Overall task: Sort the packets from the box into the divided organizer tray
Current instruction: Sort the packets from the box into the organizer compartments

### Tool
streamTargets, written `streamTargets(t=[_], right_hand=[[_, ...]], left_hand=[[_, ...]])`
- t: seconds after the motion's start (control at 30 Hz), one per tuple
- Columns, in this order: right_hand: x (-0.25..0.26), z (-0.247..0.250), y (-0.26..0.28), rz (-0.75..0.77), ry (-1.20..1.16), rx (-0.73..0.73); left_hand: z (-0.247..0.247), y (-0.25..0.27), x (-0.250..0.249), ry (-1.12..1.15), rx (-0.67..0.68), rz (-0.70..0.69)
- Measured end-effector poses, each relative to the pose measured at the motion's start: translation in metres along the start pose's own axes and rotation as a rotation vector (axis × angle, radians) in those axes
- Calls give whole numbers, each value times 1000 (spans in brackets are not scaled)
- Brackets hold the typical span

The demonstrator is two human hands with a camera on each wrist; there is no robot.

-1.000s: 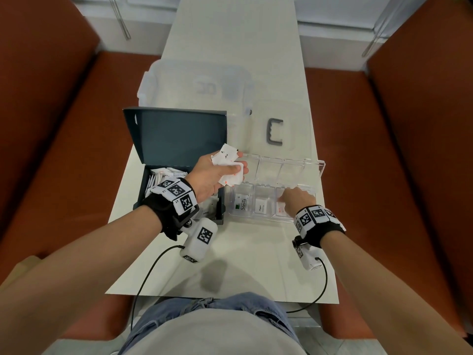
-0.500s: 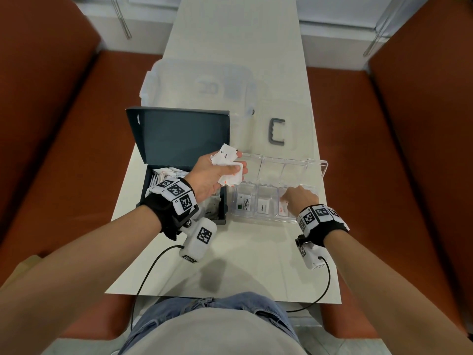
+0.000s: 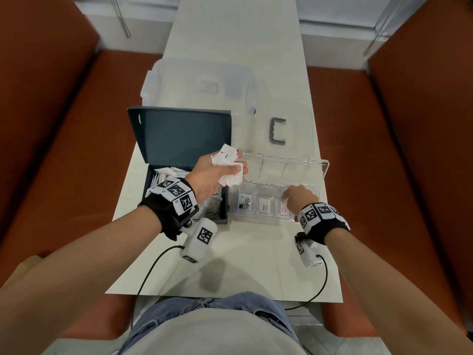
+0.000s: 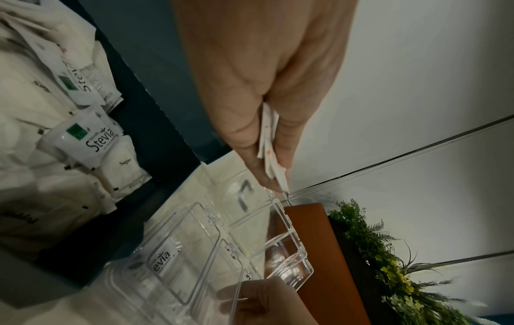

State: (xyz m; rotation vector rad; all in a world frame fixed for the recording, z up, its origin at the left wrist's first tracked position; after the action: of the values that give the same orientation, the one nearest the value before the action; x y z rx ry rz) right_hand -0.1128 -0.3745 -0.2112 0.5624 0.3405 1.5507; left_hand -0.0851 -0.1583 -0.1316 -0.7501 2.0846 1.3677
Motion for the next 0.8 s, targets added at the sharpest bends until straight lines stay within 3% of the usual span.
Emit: streamTargets(t=[0.23,0.33,0.53,0.67,0.8], right_hand=[[-2,17,9,-3,-118,-35],[8,50,17,46,-226,-158],[67,113,40,310,-611,-439],[100,119,44,385,-733,-441],[101,122,43,378,-776,-451]], left_hand=[[0,0,-1,9,13,13],[0,-2,0,50,16,42],[-3,-4,0,135,46,95],[-10,2,-8,-11,71,8],[-16,4,-14,-14,71,-76]])
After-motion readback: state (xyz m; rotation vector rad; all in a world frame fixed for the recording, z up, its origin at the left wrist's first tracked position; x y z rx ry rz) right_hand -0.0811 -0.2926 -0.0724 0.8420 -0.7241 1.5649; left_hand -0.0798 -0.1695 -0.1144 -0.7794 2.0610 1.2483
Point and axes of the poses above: each hand's wrist, its own y-axis away from the middle knuckle, its own z-axis out of the back of the hand, x = y × z, the point moved 10 cm from there along -y, towards the middle knuckle, and after that the axes turned 11 degrees about z, right-handed, at the moved point
